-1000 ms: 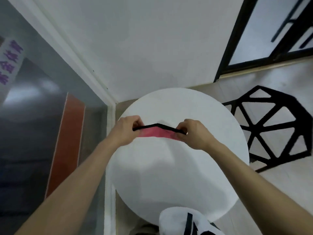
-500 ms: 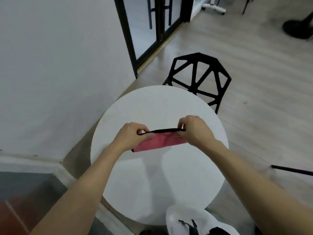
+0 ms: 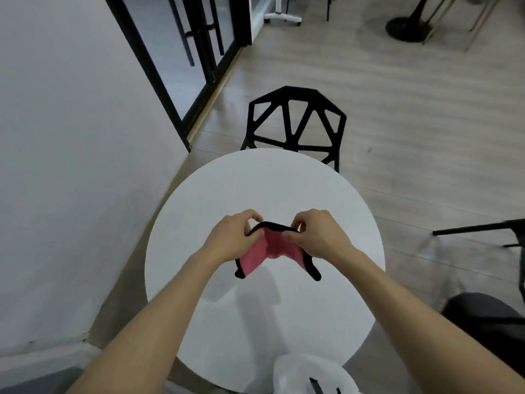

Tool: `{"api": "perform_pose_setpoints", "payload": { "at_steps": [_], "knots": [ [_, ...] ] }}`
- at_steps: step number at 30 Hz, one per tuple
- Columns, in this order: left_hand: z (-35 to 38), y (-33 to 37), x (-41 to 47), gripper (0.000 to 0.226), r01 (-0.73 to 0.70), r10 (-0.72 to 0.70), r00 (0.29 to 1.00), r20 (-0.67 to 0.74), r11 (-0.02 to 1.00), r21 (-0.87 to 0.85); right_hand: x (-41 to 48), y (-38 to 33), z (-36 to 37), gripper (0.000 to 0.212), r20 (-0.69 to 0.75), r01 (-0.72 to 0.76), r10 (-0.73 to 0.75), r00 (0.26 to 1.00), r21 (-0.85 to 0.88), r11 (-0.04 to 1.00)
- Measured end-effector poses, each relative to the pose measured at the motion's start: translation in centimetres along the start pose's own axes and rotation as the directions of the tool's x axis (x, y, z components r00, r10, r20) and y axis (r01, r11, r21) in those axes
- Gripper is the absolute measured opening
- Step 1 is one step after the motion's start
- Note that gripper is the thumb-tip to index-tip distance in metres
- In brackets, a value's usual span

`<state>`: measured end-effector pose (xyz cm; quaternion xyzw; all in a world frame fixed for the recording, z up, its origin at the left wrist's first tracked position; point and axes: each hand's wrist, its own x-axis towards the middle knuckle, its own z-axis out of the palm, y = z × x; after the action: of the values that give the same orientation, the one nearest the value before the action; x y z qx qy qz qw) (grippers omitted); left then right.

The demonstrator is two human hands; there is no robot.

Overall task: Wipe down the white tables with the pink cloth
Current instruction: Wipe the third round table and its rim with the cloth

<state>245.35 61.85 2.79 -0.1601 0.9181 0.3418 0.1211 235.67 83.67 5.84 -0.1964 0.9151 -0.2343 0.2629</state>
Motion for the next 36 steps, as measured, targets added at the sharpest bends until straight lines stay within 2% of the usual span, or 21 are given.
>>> {"api": "perform_pose_setpoints", "payload": {
  "at_steps": [3, 7, 10, 12, 14, 16, 18, 23, 25, 27, 29, 32, 34, 36],
  "knots": [
    [-0.8, -1.5, 1.8, 0.021, -0.104, 0.100, 0.990, 0.104, 0.994, 0.037, -0.7, -1.8, 2.0, 0.019, -0.078, -0.068, 0.069, 0.995, 0.007, 0.998],
    [-2.8, -3.3, 2.5, 0.021, -0.240, 0.206, 0.964, 0.169, 0.947, 0.213, -3.0, -5.2, 5.0, 0.023, -0.137, -0.185, 0.191, 0.972, 0.051, 0.981],
    [-3.7, -3.8, 2.1, 0.021, -0.268, 0.231, 0.954, 0.192, 0.943, 0.198, -4.7, -7.7, 6.9, 0.026, -0.167, -0.268, 0.281, 0.945, 0.098, 0.958],
    [-3.7, -3.4, 1.8, 0.016, -0.226, 0.204, 0.953, 0.225, 0.971, 0.073, -5.4, -8.9, 7.9, 0.032, -0.219, -0.287, 0.314, 0.924, 0.146, 0.947],
    [-3.3, -2.8, 1.5, 0.012, -0.115, 0.156, 0.945, 0.288, 0.981, -0.153, -6.1, -9.8, 8.7, 0.031, -0.245, -0.287, 0.319, 0.916, 0.155, 0.945],
    [-3.2, -2.2, 1.1, 0.016, 0.030, 0.107, 0.923, 0.370, 0.938, -0.346, -6.9, -10.1, 9.5, 0.023, -0.257, -0.276, 0.310, 0.915, 0.160, 0.948],
    [-3.3, -1.6, 0.9, 0.020, 0.138, 0.078, 0.900, 0.428, 0.882, -0.451, -7.8, -10.2, 9.8, 0.024, -0.267, -0.262, 0.315, 0.911, 0.217, 0.940],
    [-4.2, -0.9, 0.2, 0.024, 0.261, 0.004, 0.851, 0.524, 0.864, -0.431, -9.1, -10.8, 10.8, 0.055, -0.222, -0.287, 0.387, 0.895, 0.378, 0.880],
    [-4.5, -1.0, 0.4, 0.027, 0.247, 0.006, 0.843, 0.538, 0.884, -0.398, -8.4, -10.8, 11.8, 0.044, -0.225, -0.298, 0.401, 0.888, 0.382, 0.875],
    [-4.9, -1.5, 0.9, 0.033, 0.218, 0.045, 0.803, 0.594, 0.905, -0.365, -7.7, -10.7, 12.7, 0.027, -0.267, -0.319, 0.432, 0.861, 0.377, 0.870],
    [-5.3, -2.3, 1.4, 0.034, 0.130, 0.078, 0.768, 0.635, 0.953, -0.275, -7.6, -10.6, 13.9, 0.028, -0.271, -0.351, 0.489, 0.829, 0.427, 0.833],
    [-6.0, -4.7, 3.3, 0.028, -0.167, 0.136, 0.773, 0.620, 0.986, -0.008, -8.0, -10.2, 16.5, 0.029, -0.253, -0.409, 0.566, 0.785, 0.475, 0.779],
    [-6.8, -7.1, 5.0, 0.033, -0.387, 0.175, 0.748, 0.640, 0.899, 0.207, -8.4, -10.0, 18.5, 0.032, -0.257, -0.437, 0.617, 0.744, 0.512, 0.740],
    [-7.5, -10.1, 6.8, 0.046, -0.537, 0.166, 0.714, 0.680, 0.752, 0.381, -8.8, -10.6, 20.5, 0.035, -0.276, -0.463, 0.686, 0.673, 0.565, 0.683]
  ]
}}
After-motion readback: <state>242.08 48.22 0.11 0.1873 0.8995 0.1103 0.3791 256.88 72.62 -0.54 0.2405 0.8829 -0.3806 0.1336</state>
